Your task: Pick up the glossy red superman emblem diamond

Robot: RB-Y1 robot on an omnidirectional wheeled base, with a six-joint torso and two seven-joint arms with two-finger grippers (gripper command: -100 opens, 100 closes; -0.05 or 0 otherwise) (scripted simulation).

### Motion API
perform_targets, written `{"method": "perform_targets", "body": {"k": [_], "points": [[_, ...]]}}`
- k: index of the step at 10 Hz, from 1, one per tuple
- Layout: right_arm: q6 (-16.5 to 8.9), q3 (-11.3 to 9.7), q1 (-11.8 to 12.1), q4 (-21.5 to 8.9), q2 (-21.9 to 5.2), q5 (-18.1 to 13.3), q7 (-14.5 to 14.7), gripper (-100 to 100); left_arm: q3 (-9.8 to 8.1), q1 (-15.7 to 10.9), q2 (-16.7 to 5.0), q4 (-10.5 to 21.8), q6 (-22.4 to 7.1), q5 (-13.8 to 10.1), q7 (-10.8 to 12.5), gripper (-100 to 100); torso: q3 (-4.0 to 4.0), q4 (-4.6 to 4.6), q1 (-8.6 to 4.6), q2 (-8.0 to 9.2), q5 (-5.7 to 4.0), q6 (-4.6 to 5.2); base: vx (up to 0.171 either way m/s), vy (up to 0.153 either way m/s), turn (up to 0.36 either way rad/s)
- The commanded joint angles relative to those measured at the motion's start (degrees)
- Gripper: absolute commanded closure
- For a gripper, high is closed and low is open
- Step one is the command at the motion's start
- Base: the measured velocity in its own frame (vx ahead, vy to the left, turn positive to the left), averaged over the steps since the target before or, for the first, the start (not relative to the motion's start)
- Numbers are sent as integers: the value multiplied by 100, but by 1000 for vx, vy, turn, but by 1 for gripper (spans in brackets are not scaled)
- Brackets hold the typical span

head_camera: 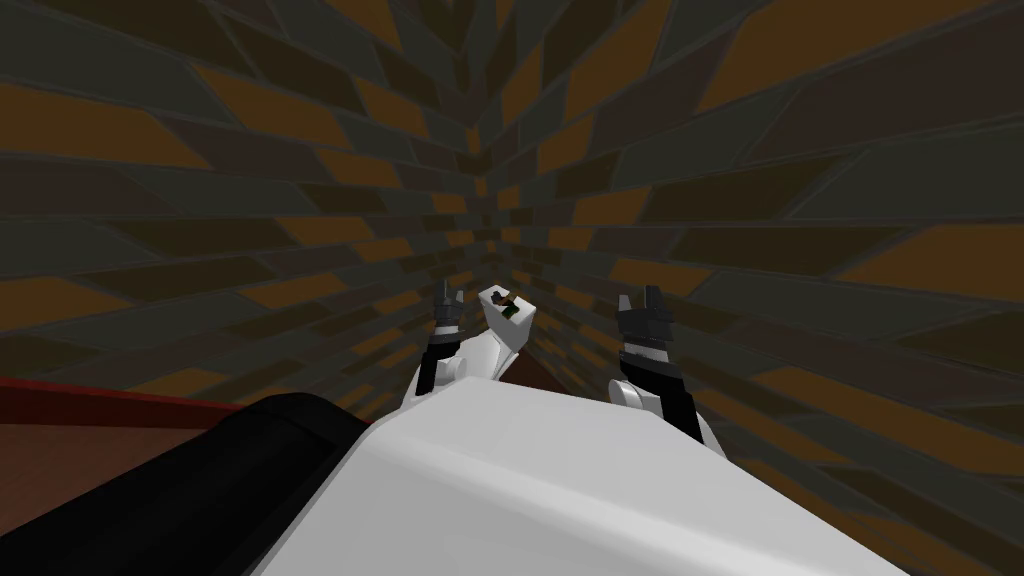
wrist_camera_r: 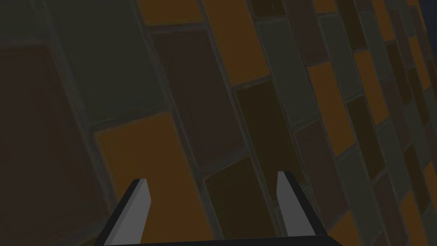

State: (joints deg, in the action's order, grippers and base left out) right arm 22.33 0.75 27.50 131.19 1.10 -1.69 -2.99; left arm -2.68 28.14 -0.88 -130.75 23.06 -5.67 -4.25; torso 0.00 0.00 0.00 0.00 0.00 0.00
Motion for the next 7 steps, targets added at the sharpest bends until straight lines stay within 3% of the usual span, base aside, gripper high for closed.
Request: {"method": "perform_targets", "body": {"k": [1, 6, 7], "points": [[0, 0, 0, 0, 0, 0, 0, 0, -33, 61, -170, 55, 21, 27, 9, -100, 0, 0, 0, 0, 0, 0, 9, -11, -49], [0, -1, 0, 0, 0, 0, 0, 0, -287, 534, -1026, 495, 192, 251, 78, -100, -8, -3, -13, -14, -3, 1, 33, -36, -123], [0, 0, 0, 0, 0, 0, 0, 0, -287, 534, -1101, 495, 192, 251, 78, -100, -9, -4, -13, -15, -3, 1, 28, -27, -35]]}}
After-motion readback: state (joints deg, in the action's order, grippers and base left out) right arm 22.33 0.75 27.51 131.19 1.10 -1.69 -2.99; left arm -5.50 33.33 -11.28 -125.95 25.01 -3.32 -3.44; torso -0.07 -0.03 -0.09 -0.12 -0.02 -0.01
